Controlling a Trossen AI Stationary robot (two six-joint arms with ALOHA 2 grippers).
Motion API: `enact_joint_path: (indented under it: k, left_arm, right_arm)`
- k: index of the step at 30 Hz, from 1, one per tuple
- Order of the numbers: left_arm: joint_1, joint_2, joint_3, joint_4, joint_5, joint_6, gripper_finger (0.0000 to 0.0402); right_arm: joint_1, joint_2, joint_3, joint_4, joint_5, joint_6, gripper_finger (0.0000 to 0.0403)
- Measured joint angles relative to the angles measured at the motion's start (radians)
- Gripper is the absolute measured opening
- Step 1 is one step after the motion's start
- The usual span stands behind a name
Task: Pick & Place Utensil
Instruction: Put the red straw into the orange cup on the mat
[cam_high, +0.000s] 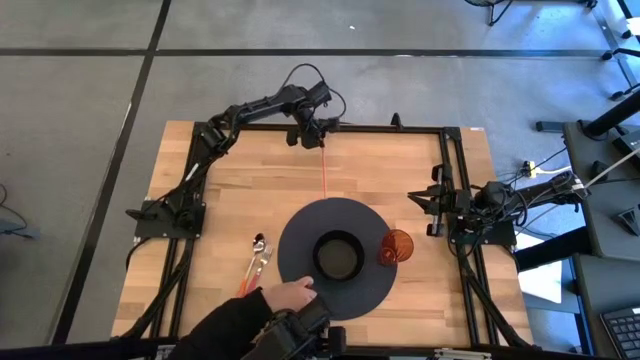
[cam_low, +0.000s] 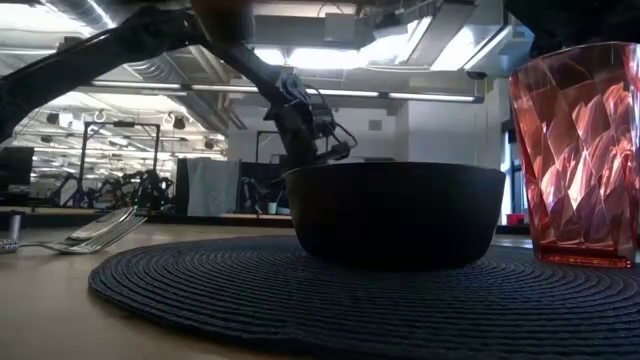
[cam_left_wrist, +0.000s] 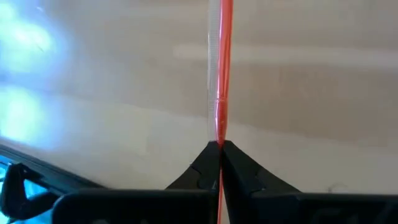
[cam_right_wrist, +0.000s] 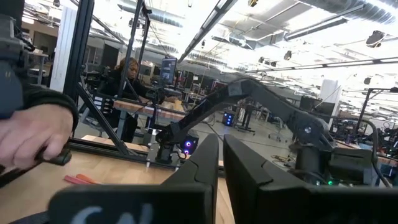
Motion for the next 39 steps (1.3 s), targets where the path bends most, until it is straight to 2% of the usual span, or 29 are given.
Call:
enact_joint_path:
  k: [3, 10, 14, 19, 21, 23, 30, 33, 39]
  left_arm:
    - [0.006, -0.044, -0.001, -0.003, 0.098, -0.045, 0.0002]
    - [0.041, -0.156, 0.002, 0.011, 0.451, -0.273, 0.0002]
    - [0.024, -0.226, 0.003, 0.02, 0.44, -0.405, 0.0002]
    - [-0.032, -0.314, 0.003, 0.024, 0.433, -0.486, 0.0002]
    - [-0.064, -0.348, 0.003, 0.027, 0.373, -0.511, 0.0002]
    - [-0.107, -0.371, 0.003, 0.033, 0.267, -0.538, 0.0002]
    - [-0.265, -0.418, 0.003, 0.087, -0.259, -0.638, 0.0002]
    - [-0.327, -0.417, 0.003, 0.083, -0.438, -0.641, 0.0002]
    - [-0.446, -0.417, 0.003, 0.087, -0.829, -0.689, 0.0002]
  right_arm:
    - [0.0, 0.0, 0.0, 0.0, 0.001, 0.0, 0.0026]
    - [0.0, 0.0, 0.0, 0.0, 0.001, -0.003, 0.0026]
    - [0.0, 0.0, 0.0, 0.0, 0.003, -0.013, 0.0026]
    - [0.0, 0.0, 0.0, 0.0, 0.003, -0.033, 0.0026]
    - [0.0, 0.0, 0.0, 0.0, 0.003, -0.033, 0.0026]
    - [0.0, 0.0, 0.0, 0.0, 0.003, -0.028, 0.0026]
    - [0.0, 0.0, 0.0, -0.012, 0.004, 0.037, 0.0026]
    - [0.0, 0.0, 0.0, -0.017, 0.009, 0.113, 0.0026]
    - [0.0, 0.0, 0.0, -0.058, 0.037, 0.163, 0.0026]
